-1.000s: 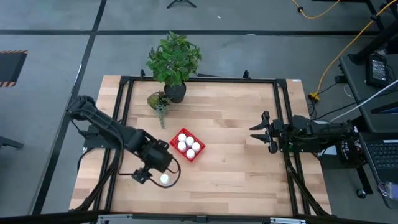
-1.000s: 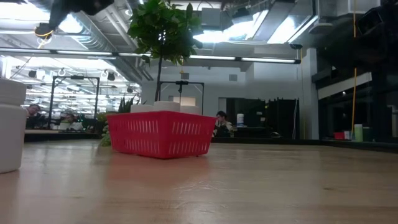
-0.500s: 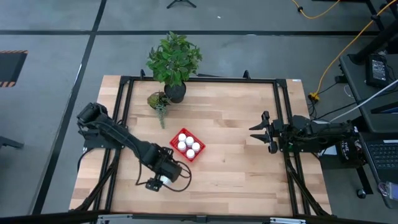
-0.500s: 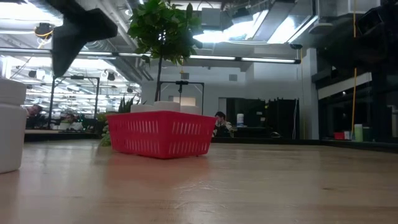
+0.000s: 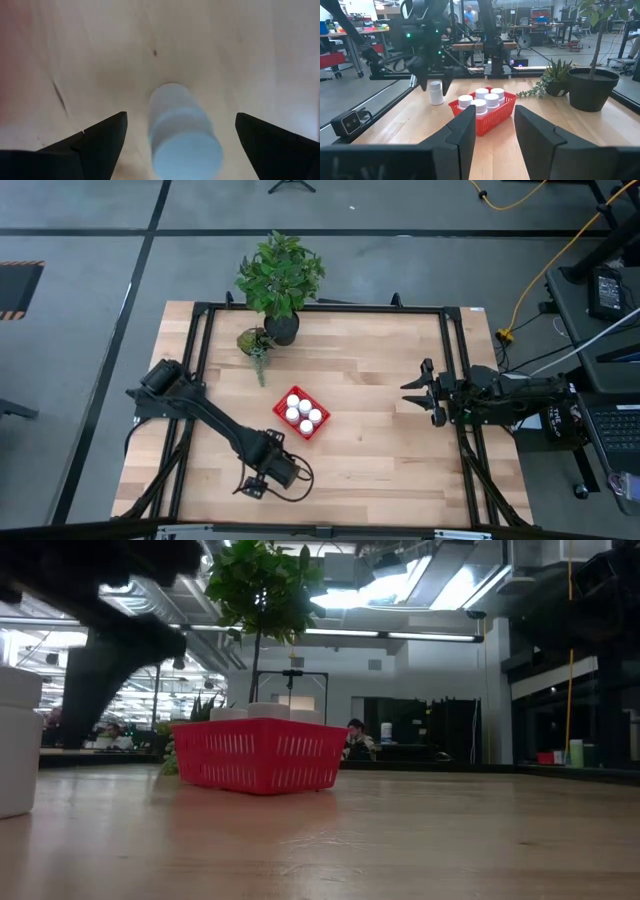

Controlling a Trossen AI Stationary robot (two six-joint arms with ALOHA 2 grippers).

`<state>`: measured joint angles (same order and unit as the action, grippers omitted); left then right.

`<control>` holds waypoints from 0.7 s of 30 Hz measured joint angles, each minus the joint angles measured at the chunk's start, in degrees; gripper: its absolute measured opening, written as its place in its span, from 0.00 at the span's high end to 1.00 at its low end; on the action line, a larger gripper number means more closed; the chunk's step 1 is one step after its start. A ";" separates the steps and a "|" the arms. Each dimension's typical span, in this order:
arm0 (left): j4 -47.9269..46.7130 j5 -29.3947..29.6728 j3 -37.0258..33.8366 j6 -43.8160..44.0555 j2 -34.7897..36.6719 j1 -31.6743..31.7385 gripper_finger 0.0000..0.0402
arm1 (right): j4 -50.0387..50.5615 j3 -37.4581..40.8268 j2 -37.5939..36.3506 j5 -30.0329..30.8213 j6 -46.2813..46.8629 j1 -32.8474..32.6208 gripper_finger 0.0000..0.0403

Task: Pick and place pill bottles into a basket
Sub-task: Put the white pill bottle into the bin

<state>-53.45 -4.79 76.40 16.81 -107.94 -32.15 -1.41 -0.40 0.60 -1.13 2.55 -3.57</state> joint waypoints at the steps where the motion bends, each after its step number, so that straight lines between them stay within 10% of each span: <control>1: 0.02 0.32 0.00 0.08 -0.49 0.01 0.10 | 0.00 0.00 0.00 0.00 0.00 0.01 0.66; 21: -0.91 -0.36 0.25 5.21 -0.62 0.54 0.57 | 0.01 0.00 0.01 0.00 0.00 0.02 0.66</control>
<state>-54.35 -5.15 76.65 22.01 -108.55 -31.62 -1.40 -0.40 0.61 -1.13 2.55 -3.55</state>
